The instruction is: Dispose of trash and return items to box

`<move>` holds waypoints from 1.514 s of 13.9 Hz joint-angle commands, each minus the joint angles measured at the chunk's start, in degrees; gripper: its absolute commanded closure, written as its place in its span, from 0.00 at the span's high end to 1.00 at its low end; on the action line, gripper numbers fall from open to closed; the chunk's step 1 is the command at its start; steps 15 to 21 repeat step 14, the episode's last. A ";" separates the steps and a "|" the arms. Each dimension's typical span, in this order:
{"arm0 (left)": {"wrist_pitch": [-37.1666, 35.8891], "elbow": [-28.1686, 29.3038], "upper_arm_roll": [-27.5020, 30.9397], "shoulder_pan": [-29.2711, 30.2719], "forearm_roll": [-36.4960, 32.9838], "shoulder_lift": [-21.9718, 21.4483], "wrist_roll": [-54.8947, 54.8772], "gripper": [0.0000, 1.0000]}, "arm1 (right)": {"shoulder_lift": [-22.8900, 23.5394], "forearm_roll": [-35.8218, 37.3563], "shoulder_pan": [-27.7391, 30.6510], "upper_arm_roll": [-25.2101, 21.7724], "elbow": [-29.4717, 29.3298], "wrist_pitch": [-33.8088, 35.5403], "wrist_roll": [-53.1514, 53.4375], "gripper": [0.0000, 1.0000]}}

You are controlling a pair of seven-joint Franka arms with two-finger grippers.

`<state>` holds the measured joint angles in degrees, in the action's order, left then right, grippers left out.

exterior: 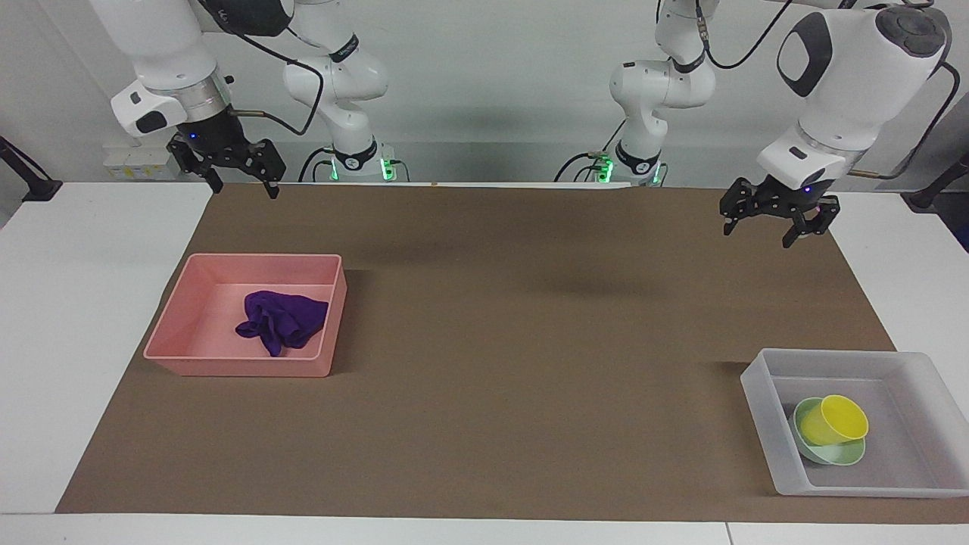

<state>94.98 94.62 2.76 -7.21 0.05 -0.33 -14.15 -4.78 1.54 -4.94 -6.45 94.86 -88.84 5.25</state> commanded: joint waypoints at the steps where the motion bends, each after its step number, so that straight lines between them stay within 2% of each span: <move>1: -2.16 -0.14 0.06 -0.70 -0.85 -1.60 6.13 1.00 | -0.85 -0.22 0.37 0.12 1.11 -0.63 -0.50 1.00; 21: -2.34 0.12 0.23 -0.26 -0.67 -1.95 6.59 1.00 | -0.85 -0.22 0.37 0.12 1.11 -0.63 -0.59 1.00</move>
